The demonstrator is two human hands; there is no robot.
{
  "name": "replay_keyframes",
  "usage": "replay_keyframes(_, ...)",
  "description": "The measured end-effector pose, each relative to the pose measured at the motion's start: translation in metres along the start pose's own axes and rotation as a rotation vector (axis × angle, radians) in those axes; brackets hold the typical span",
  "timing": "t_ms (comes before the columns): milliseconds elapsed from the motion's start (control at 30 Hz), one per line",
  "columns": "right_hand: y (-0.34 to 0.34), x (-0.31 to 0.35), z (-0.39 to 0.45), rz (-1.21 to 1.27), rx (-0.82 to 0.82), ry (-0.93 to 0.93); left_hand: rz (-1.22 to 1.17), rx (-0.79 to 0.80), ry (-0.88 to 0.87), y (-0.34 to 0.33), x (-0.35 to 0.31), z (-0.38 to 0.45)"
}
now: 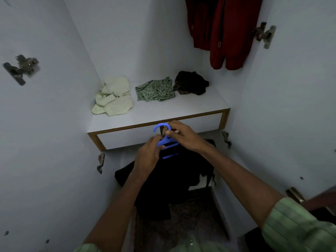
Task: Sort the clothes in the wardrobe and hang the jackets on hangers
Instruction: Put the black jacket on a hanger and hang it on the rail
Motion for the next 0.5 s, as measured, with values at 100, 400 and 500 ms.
replay_keyframes(100,0.032,-0.025,-0.003,-0.164,0.084,-0.033,0.003,-0.102,-0.001,0.016,0.013,0.006)
replay_keyframes(400,0.079,-0.102,-0.026,-0.513,0.145,-0.241,-0.161,-0.09,0.066,0.069,0.032,0.015)
replay_keyframes(500,0.077,-0.094,-0.029,-0.293,0.037,-0.295,-0.143,-0.087,0.066,0.073,0.034,0.015)
Point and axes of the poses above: each hand's wrist, its own z-axis towards the middle knuckle, its own y-axis out of the back of the hand, x = y × z, the point moved 2 cm from there along z, towards the middle knuckle, and after that the axes turned 6 degrees about -z, right-handed, at the moved point
